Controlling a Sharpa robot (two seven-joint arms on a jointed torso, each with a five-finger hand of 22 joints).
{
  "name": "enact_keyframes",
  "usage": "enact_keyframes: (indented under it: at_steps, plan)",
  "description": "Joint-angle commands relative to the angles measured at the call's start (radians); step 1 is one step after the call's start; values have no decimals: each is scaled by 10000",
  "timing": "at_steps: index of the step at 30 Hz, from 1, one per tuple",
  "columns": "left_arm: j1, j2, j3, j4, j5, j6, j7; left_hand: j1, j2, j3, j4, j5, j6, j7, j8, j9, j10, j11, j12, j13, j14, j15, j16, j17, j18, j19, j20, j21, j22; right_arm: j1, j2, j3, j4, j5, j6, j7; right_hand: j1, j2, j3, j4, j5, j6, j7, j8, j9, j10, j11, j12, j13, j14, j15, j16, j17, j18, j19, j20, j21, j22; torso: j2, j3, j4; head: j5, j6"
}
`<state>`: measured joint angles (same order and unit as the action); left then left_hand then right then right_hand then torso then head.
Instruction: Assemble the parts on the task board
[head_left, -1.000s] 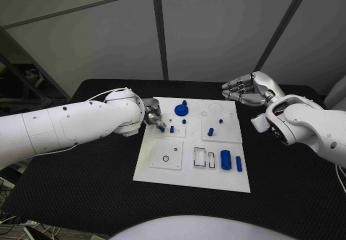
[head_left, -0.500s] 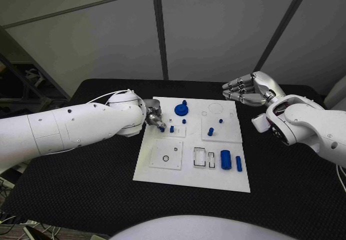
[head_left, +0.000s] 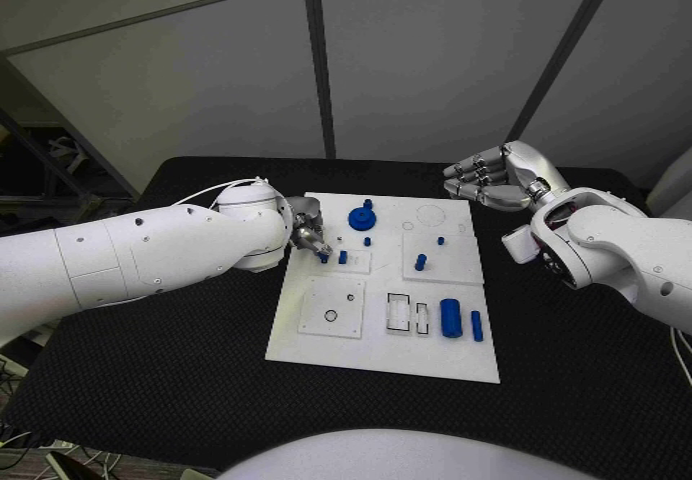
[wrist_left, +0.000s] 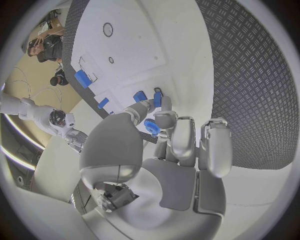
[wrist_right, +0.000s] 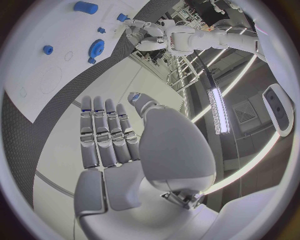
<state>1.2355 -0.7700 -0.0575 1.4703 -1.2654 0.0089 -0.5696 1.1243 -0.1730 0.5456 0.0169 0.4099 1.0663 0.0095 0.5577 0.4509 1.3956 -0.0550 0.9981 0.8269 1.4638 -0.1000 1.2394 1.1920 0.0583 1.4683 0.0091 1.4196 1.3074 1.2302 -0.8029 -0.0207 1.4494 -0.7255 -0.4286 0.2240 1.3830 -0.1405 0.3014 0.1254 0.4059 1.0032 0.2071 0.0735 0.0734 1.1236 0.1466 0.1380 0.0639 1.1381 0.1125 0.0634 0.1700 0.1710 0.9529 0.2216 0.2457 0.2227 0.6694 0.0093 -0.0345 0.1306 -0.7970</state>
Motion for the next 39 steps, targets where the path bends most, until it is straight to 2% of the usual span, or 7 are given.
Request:
enact_keyframes:
  at_steps: [1,29,39]
  plan:
    - [-14,11,-11,-3,-124,282,46,269,207,761,-677,31,-17,50,32,9,23,-30,33,-2,278,-67,58,13,-208,521,-49,29,1375,18,0,8,9,22,72,87,-117,11,-52,10,57,-3,47,-61,-5,-27,33,-30,-11,-20,14,8,-10,107,51,3,-59,-12,-4,0,6,1,-1]
    - [-14,64,-9,-43,-105,662,74,264,176,770,-687,25,-15,48,37,9,59,-31,95,77,277,-66,52,6,-209,523,-49,32,1379,18,22,8,-16,22,98,92,-127,14,-59,15,58,-1,47,-57,-4,-25,33,-26,-10,-16,14,11,-18,108,62,4,-75,-25,3,4,-1,21,-52]
    - [-13,236,-9,-299,197,850,-16,-23,303,686,-416,-23,38,34,75,9,131,-21,174,185,278,-47,48,0,-174,473,-34,-113,1273,19,5,8,13,22,92,91,-127,14,-59,15,58,-1,47,-57,-4,-25,33,-26,-10,-16,14,11,-18,108,62,4,-75,-25,0,4,3,1,-76]
